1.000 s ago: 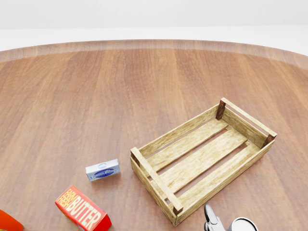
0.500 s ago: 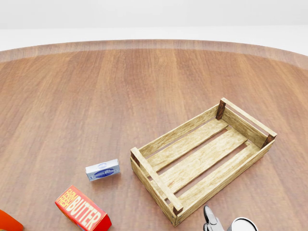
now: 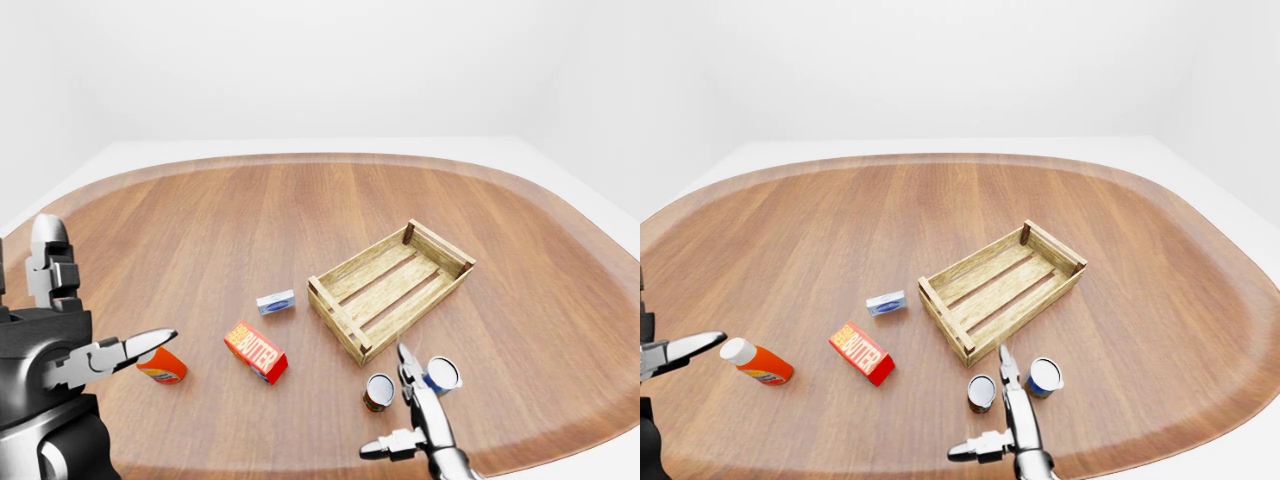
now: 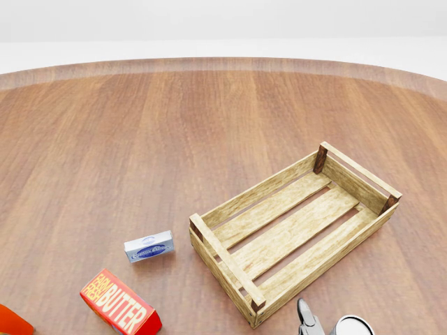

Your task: Pick up the tomato sauce, and put it in the wooden tray.

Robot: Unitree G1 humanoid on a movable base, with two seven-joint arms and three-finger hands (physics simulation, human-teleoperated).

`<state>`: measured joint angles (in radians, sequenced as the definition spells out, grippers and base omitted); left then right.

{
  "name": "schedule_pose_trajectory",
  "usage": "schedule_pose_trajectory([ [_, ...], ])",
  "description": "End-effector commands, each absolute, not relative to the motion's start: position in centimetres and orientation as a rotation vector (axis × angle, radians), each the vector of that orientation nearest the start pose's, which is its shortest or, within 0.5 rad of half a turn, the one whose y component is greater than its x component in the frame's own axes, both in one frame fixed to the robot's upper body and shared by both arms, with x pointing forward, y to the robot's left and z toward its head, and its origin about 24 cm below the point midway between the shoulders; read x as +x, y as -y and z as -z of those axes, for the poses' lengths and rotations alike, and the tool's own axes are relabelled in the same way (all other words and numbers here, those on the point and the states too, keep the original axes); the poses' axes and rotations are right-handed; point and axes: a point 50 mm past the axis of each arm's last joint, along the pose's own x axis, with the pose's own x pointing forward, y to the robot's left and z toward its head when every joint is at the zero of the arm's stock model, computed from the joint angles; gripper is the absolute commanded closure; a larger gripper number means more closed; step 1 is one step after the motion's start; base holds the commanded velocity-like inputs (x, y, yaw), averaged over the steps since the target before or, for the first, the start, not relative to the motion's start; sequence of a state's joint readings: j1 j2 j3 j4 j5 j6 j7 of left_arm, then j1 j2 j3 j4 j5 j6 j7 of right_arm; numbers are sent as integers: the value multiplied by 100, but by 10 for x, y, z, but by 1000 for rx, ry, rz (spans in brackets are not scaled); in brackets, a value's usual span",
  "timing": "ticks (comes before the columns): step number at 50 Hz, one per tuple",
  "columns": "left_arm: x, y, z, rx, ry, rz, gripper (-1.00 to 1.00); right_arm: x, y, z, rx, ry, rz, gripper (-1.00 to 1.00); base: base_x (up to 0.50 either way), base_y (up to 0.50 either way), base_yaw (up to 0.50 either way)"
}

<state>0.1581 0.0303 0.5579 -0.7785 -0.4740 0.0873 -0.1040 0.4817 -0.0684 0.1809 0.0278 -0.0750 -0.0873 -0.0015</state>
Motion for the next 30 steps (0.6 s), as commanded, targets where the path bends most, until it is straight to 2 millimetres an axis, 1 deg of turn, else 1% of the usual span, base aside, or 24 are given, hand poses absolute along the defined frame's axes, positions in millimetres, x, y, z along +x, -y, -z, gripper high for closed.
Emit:
schedule_pose_trajectory([
  [1,158,-251,-183,-131,640,-264,-92,131,141,48,-145,-409,-69,-100,0,0,0],
  [30,156,-252,-185,-132,649,-268,-92,132,140,53,-192,-422,-62,-100,0,0,0],
])
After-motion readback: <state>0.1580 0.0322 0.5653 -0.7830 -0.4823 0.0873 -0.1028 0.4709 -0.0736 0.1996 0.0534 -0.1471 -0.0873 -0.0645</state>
